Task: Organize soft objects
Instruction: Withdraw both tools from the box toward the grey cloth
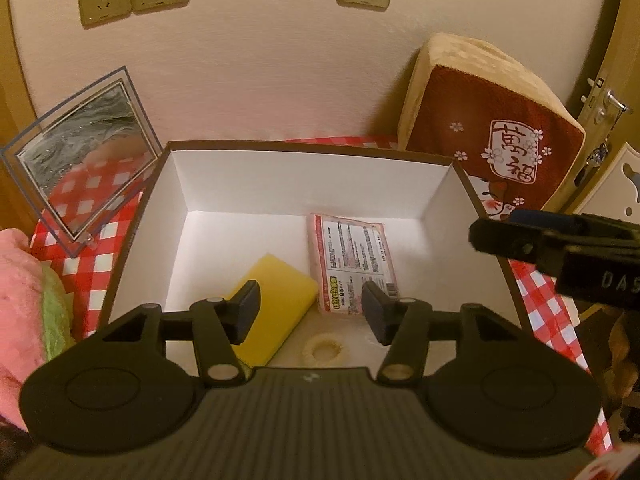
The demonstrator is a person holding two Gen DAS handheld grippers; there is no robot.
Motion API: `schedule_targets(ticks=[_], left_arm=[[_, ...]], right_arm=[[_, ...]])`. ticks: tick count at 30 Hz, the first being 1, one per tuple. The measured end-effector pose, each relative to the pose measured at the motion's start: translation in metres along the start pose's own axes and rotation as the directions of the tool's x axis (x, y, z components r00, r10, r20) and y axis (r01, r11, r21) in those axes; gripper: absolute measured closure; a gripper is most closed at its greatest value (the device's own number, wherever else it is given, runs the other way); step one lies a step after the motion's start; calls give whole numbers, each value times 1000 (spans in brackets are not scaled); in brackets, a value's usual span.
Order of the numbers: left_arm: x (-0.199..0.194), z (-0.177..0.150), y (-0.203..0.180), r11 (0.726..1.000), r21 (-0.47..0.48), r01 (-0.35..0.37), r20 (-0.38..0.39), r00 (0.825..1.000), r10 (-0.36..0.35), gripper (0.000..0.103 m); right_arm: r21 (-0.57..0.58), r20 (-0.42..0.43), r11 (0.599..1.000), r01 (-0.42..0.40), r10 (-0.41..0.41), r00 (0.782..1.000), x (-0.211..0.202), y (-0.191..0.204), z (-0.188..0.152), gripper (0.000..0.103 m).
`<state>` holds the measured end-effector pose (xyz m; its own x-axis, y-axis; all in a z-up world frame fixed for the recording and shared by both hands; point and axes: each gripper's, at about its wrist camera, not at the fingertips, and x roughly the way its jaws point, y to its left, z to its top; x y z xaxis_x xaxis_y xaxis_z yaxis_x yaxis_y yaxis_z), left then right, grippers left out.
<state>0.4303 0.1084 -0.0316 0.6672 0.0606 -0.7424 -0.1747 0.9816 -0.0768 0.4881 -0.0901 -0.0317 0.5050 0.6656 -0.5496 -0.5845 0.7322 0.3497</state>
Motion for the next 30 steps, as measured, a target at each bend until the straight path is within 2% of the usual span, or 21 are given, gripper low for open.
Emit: schedule_targets(ticks=[14, 30], left_arm=[[-44, -10, 1, 1000, 2, -9, 39, 999, 9, 42], [-107, -59, 1, 999, -22, -34, 48, 998, 36, 41]], right_arm=[[-9, -34, 1000, 22, -22, 999, -31, 2, -15, 33], [23, -51, 1000, 21, -19, 999, -85, 12, -55, 33]])
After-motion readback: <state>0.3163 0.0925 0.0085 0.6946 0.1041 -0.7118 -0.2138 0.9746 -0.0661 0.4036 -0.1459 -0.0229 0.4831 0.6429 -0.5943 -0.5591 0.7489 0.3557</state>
